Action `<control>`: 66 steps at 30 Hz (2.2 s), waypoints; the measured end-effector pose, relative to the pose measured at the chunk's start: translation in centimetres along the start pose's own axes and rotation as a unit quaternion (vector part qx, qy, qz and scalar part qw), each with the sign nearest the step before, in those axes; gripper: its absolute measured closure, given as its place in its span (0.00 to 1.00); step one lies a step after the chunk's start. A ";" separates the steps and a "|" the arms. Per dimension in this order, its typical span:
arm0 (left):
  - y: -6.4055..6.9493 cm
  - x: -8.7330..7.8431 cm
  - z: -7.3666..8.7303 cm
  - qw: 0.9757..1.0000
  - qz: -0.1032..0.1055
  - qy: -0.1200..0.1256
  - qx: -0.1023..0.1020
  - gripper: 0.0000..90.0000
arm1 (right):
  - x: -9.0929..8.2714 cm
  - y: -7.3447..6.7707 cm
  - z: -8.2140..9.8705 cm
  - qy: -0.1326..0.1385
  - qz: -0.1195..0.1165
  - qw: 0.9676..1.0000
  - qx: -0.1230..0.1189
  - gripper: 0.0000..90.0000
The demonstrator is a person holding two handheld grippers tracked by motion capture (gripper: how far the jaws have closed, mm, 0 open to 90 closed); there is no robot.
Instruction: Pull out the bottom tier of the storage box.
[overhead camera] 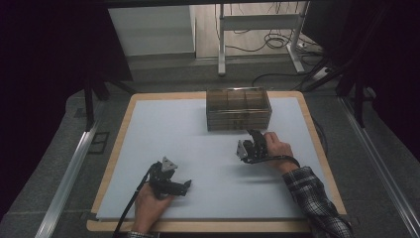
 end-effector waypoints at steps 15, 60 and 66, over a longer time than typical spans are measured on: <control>0.0 0.0 0.0 1.000 0.000 0.000 0.000 0.00 | 2.7 -0.4 -1.0 -0.004 0.046 0.996 -0.074 0.71; 0.0 0.0 0.0 1.000 0.000 0.000 0.000 0.00 | 1.1 -1.5 -2.0 0.014 0.055 0.995 -0.085 0.88; 0.0 0.0 0.0 1.000 0.000 0.000 0.000 0.00 | 0.6 -1.7 -2.0 0.016 0.046 0.995 -0.084 0.88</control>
Point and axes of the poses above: each handheld gripper's, and its own axes: x roughly forward along the jaws, z roughly out of its underside, y roughly to its right, the point moved 9 cm from there along x, roughly forward along the jaws, and after that the axes turned 11 degrees about z, right-handed, at the moved point
